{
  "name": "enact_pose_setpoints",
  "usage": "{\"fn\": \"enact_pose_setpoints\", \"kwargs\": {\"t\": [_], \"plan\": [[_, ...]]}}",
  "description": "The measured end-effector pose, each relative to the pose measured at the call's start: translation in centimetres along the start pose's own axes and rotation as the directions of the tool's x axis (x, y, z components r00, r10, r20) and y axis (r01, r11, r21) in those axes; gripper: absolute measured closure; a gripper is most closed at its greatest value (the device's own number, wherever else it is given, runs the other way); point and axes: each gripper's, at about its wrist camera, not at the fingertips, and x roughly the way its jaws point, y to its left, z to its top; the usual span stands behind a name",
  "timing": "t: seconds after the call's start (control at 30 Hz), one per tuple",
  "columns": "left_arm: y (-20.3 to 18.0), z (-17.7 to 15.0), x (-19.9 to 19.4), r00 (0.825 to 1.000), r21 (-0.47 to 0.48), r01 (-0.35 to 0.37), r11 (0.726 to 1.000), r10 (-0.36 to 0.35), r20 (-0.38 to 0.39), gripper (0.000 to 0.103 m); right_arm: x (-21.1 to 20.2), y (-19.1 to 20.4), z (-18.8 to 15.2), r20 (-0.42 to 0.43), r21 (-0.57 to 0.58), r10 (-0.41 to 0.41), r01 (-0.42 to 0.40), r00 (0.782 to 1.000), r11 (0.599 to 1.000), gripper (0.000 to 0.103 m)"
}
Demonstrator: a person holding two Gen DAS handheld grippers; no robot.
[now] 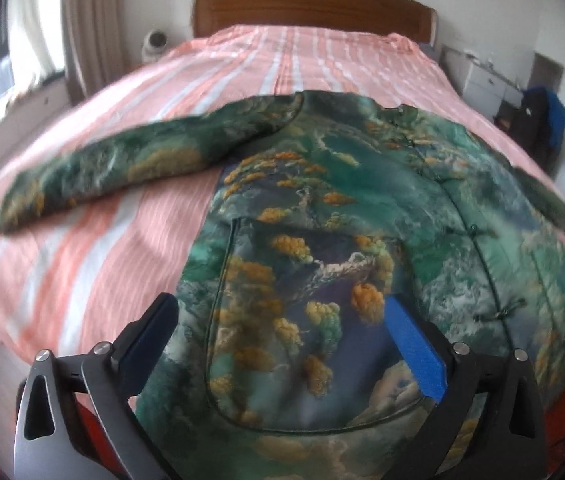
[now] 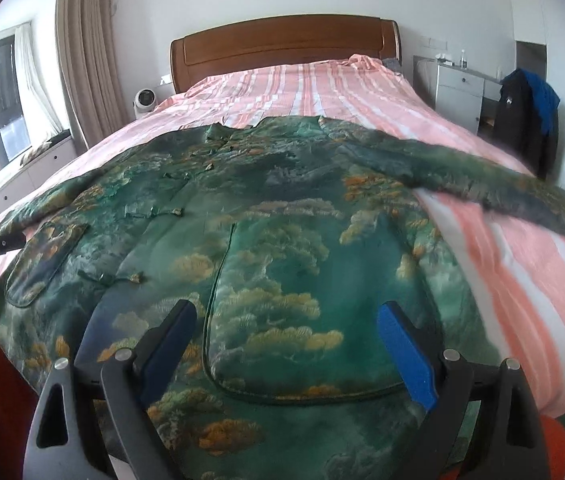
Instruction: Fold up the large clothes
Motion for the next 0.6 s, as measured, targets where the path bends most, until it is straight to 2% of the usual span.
{"fn": "enact_pose_setpoints", "kwargs": {"t": [0.07, 0.2, 0.33, 0.43, 0.6], "plan": [[-0.6, -0.1, -0.1, 1.0, 0.028, 0.01, 1.0, -0.01, 0.001, 0.0, -0.1, 0.1, 0.1, 0.0, 0.0, 0.011, -0.011, 1.0, 1.0, 0.012], [-0.9, -0.4, -0.4, 0.998, 0.024, 0.05, 0.998, -0.051, 0.026, 0.0, -0.3, 0.2, 0.0, 0.018, 0.005, 0.051, -0.051, 0.999, 0.999, 0.009], [-0.7, -0.5, -1.1, 0.997, 0.026, 0.023, 0.999, -0.024, 0.07, 0.001, -0.3, 0.0, -0.2, 0.022, 0.045, 0.123, -0.124, 0.992, 0.991, 0.007], [-0.2, -0.3, -1.8, 0.993, 0.006, 0.017, 1.0, -0.018, 0.114, 0.001, -0.6, 0.0, -0.2, 0.041, 0.062, 0.107, -0.11, 0.993, 0.992, 0.006], [0.9, -0.3, -2.1, 0.986, -0.027, -0.037, 0.999, 0.041, 0.161, 0.001, -1.1, 0.3, -0.2, 0.075, 0.004, 0.043, -0.043, 0.996, 0.999, 0.006]]}}
